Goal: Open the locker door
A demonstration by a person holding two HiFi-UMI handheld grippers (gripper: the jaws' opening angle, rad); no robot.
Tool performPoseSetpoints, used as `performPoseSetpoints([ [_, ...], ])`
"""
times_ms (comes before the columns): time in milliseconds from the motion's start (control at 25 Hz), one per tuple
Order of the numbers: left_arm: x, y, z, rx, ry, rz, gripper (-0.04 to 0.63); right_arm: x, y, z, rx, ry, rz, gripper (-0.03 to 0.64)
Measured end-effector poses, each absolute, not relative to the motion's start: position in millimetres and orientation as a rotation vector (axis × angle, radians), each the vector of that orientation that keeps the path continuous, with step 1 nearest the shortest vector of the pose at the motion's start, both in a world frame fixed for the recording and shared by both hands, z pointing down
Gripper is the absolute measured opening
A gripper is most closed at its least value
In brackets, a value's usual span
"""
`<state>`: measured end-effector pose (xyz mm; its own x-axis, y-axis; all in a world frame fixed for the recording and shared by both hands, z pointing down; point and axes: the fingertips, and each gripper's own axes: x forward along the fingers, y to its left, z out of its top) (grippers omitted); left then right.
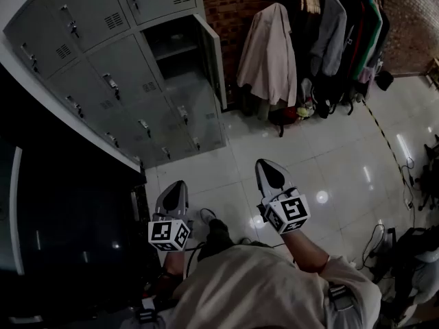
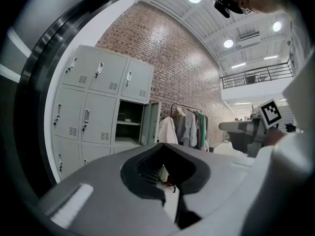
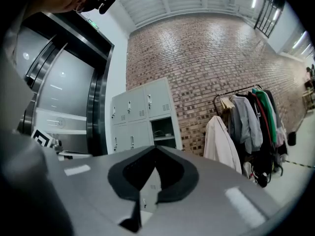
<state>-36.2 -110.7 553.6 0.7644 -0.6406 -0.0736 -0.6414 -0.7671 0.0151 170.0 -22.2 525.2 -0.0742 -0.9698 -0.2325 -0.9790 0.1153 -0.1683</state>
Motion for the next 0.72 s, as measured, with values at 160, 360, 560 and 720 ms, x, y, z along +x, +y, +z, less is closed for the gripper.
performPoseSetpoints([
  [160, -32, -83, 549, -2.925, 1.073, 0.117, 0.051, 174, 5, 523, -1.903, 2.110, 0.048, 0.002],
  [360, -42, -52, 522, -2.915, 1.035, 0.126, 0.051, 162, 32, 501, -1.904, 2.094, 0.076, 0.002],
  [560, -37, -50, 484, -2.876, 1.003, 0.123, 0.051, 153, 30, 469, -1.890, 2.097, 0.068, 0.002],
  [720, -56, -58, 465, -2.863, 1.013, 0.121, 0.051, 132, 18, 448, -1.874, 2.125, 0.105, 0.002],
])
